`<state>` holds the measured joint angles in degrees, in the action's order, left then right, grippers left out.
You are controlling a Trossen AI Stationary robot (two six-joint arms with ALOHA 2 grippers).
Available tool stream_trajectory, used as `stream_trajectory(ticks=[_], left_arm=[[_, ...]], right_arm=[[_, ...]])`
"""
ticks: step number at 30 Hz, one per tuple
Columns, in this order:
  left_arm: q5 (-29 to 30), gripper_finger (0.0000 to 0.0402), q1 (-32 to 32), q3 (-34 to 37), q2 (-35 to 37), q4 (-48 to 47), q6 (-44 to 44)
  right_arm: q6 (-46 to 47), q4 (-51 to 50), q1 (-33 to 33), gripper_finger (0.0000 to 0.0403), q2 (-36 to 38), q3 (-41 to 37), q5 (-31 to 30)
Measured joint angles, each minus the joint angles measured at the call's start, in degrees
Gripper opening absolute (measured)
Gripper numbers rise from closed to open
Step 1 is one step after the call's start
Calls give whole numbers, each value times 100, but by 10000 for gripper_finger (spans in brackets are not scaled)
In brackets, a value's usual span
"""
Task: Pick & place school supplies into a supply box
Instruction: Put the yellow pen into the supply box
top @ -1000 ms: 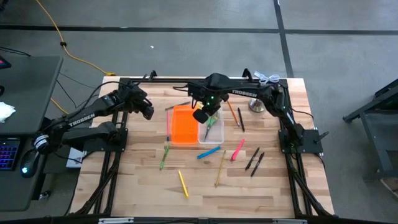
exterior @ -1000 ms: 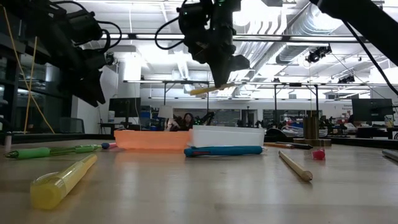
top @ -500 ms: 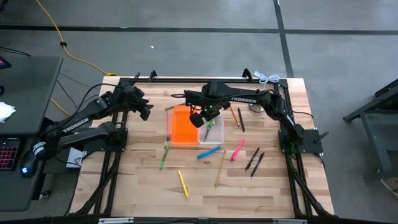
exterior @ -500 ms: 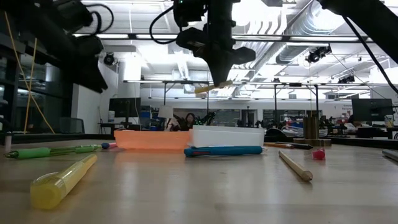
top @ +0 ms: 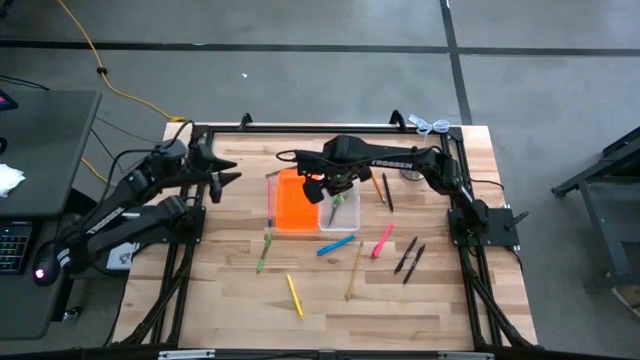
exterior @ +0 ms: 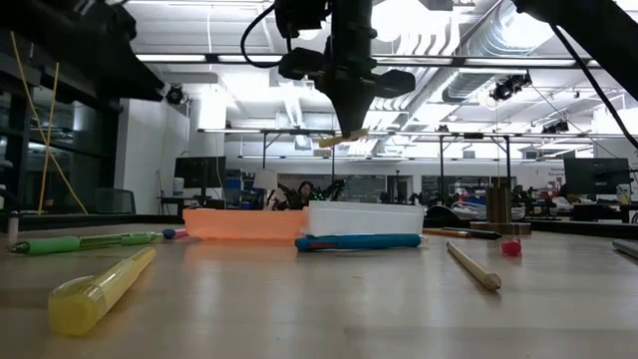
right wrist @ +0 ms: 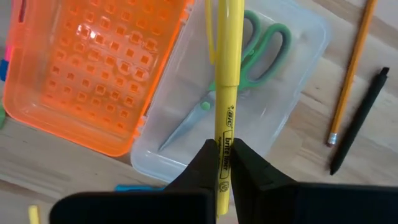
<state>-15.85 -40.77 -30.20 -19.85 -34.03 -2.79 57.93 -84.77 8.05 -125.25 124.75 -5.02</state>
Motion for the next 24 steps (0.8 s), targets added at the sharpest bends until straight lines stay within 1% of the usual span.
stream_trajectory(ticks=[7, 9, 15, 19, 24], left_arm=[[-12, 209, 0, 0, 465, -33, 89], [-98, 209, -5, 0, 516, -34, 111], [-460, 209, -7, 0, 517, -9, 250], [-466, 209, -9, 0, 517, -6, 257], [-462, 209, -7, 0, 517, -5, 256]], right_arm=[[328, 117, -66, 8, -195, -7, 171], [361, 132, -71, 10, -254, -7, 254], [381, 190, -72, 7, -431, -13, 210], [494, 359, -55, 9, -449, -436, 274], [635, 539, -57, 12, -477, -1167, 654]])
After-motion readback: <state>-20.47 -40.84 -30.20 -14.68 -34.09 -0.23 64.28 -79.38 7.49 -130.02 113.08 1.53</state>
